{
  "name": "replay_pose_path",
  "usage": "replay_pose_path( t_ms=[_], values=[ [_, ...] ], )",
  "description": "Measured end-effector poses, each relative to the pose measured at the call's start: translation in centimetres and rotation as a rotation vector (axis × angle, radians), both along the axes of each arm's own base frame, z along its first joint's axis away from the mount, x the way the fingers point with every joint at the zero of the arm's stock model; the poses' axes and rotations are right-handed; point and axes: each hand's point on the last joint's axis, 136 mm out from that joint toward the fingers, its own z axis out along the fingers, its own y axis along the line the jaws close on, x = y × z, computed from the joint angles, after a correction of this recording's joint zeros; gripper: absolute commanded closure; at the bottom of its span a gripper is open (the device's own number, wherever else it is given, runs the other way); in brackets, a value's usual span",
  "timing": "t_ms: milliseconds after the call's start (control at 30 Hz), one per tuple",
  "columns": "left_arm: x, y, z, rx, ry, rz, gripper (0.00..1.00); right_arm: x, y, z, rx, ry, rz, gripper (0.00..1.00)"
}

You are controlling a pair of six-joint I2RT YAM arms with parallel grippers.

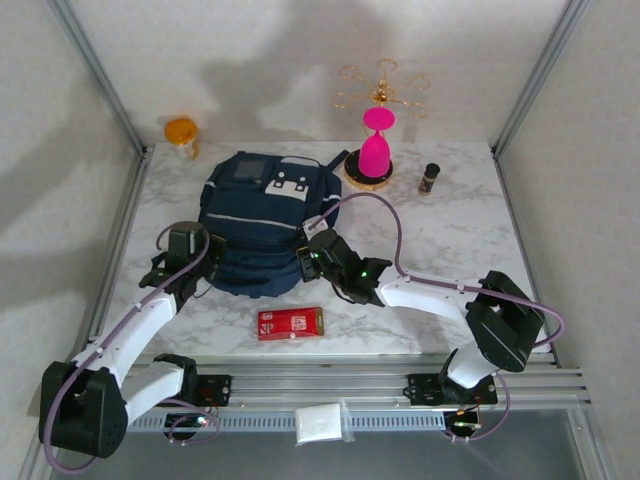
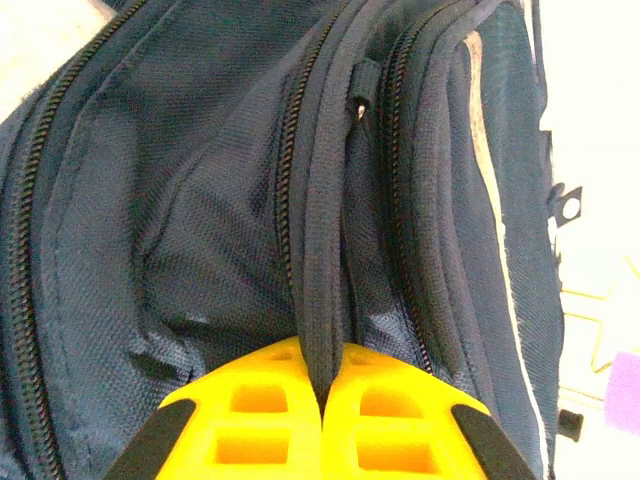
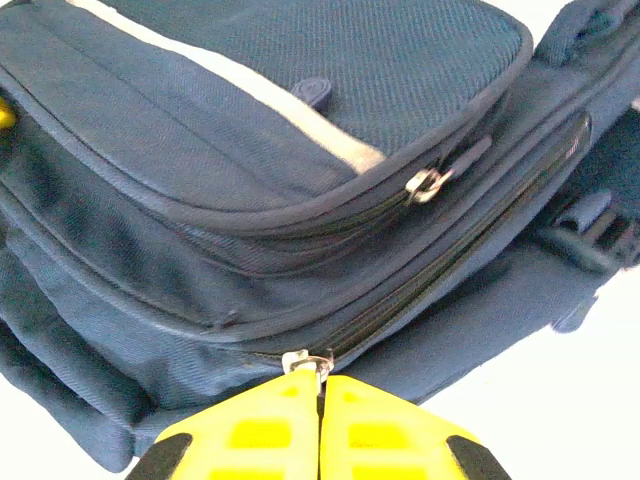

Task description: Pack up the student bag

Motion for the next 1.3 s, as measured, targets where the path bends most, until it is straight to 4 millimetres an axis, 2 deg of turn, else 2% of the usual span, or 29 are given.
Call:
replay_pose_path(
  t_ms=[33,100,133,200,267,300,400,533,633,667,767,867,1000,1167,1300],
  values=[
    [0.0,0.2,0.0,0.006,0.003,-0.010,0.92,0.0,0.3,0.1,-0.001,-0.006,0.009,1.00],
    [0.0,0.4,0.1,0.020,0.002,-0.031,0.65,-0.2,0.9,0.2,-0.004,-0.018,0.025,1.00],
    [0.0,0.5,0.3,0.029,-0.004,-0.034,0.55,-0.3,1.0,0.2,-0.004,-0.019,0.029,1.00],
    [-0.3,0.2,1.5,0.038,-0.040,-0.035,0.48,-0.3,1.2,0.1,-0.001,-0.020,0.033,1.00],
    [-1.0,-1.2,3.2,0.009,-0.116,-0.058,0.40,-0.3,1.3,0.1,0.003,-0.022,0.035,1.00],
    [-1.5,-2.2,3.8,-0.019,-0.150,-0.078,0.40,-0.3,1.4,0.1,0.005,-0.023,0.035,1.00],
    [-3.1,-5.8,3.7,-0.103,-0.175,-0.144,0.41,-0.3,1.6,-0.1,0.011,-0.022,0.042,1.00],
    [-4.1,-9.8,1.7,-0.168,-0.121,-0.202,0.43,-0.4,1.5,-0.3,0.010,-0.021,0.043,1.00],
    [-3.4,-11.2,0.1,-0.174,-0.074,-0.189,0.53,-0.4,1.5,-0.3,0.012,-0.026,0.044,1.00],
    [-3.1,-11.4,-0.5,-0.166,-0.058,-0.174,0.60,-0.4,1.5,-0.4,0.007,-0.028,0.046,1.00],
    [-2.3,-10.9,-1.7,-0.132,-0.031,-0.123,0.80,-0.4,1.2,-0.8,-0.015,-0.038,0.050,1.00],
    [-1.8,-10.4,-1.7,-0.110,-0.028,-0.094,1.00,-0.3,0.8,-1.2,-0.039,-0.061,0.051,1.00],
    [-1.7,-9.5,-1.2,-0.106,-0.035,-0.095,1.00,0.6,0.2,-1.2,-0.048,-0.099,0.043,1.00],
    [-1.4,-7.2,0.0,-0.108,-0.056,-0.115,1.00,2.7,0.0,0.2,0.000,-0.168,0.052,1.00],
    [-1.8,-5.5,0.6,-0.066,-0.066,-0.130,1.00,4.9,-0.4,-0.1,-0.001,-0.189,0.036,1.00]
  ],
)
